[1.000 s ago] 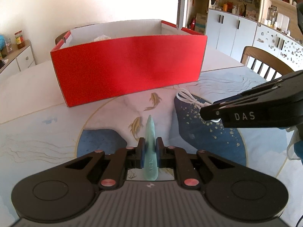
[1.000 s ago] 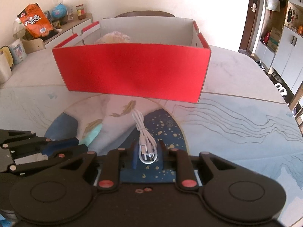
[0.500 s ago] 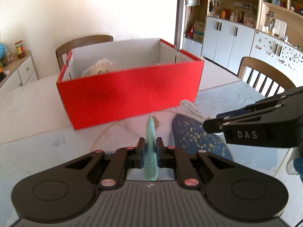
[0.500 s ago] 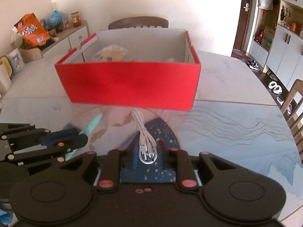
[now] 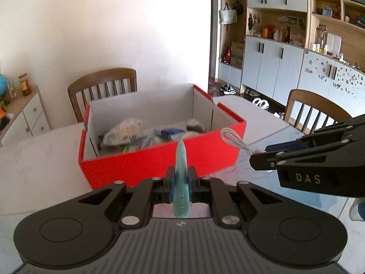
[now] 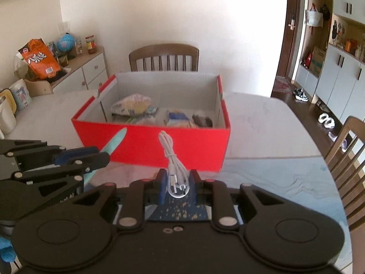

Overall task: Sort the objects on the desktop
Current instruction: 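Lift stick and cable and carry both over the red box, then lower held stick and cable into the red box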

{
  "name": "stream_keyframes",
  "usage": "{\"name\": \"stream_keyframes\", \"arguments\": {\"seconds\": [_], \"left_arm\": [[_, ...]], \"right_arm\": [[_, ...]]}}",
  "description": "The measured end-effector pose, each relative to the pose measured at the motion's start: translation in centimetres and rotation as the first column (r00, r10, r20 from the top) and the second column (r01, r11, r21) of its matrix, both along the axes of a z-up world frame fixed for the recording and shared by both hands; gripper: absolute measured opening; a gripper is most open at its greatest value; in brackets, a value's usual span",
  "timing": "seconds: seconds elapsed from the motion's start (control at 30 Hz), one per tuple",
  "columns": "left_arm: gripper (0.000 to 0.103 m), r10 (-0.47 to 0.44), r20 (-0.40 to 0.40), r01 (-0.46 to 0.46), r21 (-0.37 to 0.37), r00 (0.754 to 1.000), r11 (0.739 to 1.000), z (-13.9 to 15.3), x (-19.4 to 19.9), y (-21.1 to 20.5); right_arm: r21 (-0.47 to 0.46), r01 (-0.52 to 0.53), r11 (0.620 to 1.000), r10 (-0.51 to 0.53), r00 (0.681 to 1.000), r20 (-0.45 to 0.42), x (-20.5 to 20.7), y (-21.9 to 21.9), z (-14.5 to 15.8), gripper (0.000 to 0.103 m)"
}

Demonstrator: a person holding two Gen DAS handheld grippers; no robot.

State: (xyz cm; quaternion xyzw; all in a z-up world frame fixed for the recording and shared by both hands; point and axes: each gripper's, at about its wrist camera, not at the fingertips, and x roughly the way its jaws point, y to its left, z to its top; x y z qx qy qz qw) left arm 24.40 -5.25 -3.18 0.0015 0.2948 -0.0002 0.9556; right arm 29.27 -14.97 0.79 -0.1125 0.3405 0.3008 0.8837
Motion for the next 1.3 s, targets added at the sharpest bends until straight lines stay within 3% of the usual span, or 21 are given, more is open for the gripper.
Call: {"name": "stream_keyframes", "arguments": {"seconds": [0.8,1.0,1.3], "left_arm": [[0.010,0.029,-0.040,-0.031,-0.028,0.999,0.999,5.0,7.3,6.6],[0.010,0.020,-0.085,-0.022,-0.026,0.996,0.999,4.9,9.8,8.9],[0.010,-0.074,-0.171,0.074,-0.007,0.983,0.997,3.2,12.4,9.7]], "right_arm": [[-0.002,-0.021,1.000,0.021,0.999,0.040,3.7,3.4,3.2,0.020],[-0.008,-0.029,1.000,0.029,0.999,0.015,5.2,4.4,3.3,0.020],[-0.019,0.000,1.000,-0.001,1.000,-0.022,8.1,6.0,2.4,0.020]]}}
